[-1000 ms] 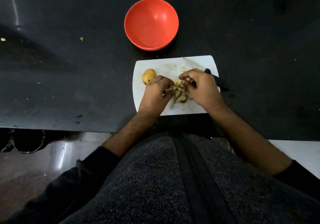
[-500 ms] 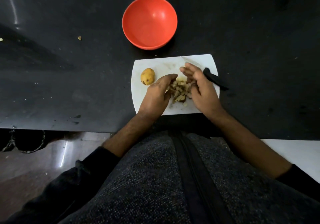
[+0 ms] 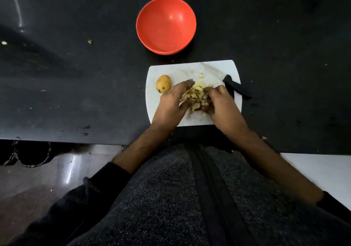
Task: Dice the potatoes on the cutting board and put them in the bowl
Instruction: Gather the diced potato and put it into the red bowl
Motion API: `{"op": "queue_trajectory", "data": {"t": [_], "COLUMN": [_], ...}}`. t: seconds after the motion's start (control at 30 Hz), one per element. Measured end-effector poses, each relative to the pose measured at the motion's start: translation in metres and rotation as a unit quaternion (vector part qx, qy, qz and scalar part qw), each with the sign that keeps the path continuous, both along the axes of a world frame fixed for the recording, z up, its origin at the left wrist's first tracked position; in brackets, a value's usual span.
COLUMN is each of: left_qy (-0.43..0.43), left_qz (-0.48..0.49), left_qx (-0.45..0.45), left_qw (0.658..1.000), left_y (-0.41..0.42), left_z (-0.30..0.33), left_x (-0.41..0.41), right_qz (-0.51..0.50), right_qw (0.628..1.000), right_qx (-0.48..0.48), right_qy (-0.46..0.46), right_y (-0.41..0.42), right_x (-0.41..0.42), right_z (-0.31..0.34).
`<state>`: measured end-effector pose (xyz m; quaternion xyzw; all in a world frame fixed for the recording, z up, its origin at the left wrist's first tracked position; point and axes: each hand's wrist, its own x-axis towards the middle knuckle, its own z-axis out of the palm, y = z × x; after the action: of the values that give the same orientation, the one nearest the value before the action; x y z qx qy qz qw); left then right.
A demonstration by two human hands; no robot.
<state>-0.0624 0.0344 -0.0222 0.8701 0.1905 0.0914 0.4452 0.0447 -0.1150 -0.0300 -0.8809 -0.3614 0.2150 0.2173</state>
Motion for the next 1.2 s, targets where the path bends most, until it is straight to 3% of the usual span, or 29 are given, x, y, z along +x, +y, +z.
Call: {"op": "queue_trajectory", "data": {"t": [0.23,0.47,0.67,0.97,1.2], "left_qy": [-0.003,-0.012,-0.018,-0.042,-0.025], "left_qz": [0.031,0.080,0.094,0.142,0.098], "left_qx": [0.042,0.139,0.168,0.087,0.090], "left_qw": [0.999,0.987,0.981,0.985,0.991], "left_y": [0.015,0.020,0.021,0.012,0.003], "left_z": [0.003,0.002,0.001,-0.001,-0.007], "left_x": [-0.008,-0.012,-0.014,-0.024,-0.028], "right_qz": [-0.033,0.180,0.195,0.265,0.241], "right_qw": [0.985,0.980,0.975,0.941,0.945], "right_qx": [0.169,0.037,0.057,0.116,0.127], "right_qy": [-0.017,-0.077,-0.089,-0.175,-0.183], "right_y": [0.002,0.029,0.039,0.044,0.038], "right_x": [0.024,0.029,0.017,0.004,0.011], "right_z": [0.007,-0.026,-0.029,-0.027,-0.025]}}
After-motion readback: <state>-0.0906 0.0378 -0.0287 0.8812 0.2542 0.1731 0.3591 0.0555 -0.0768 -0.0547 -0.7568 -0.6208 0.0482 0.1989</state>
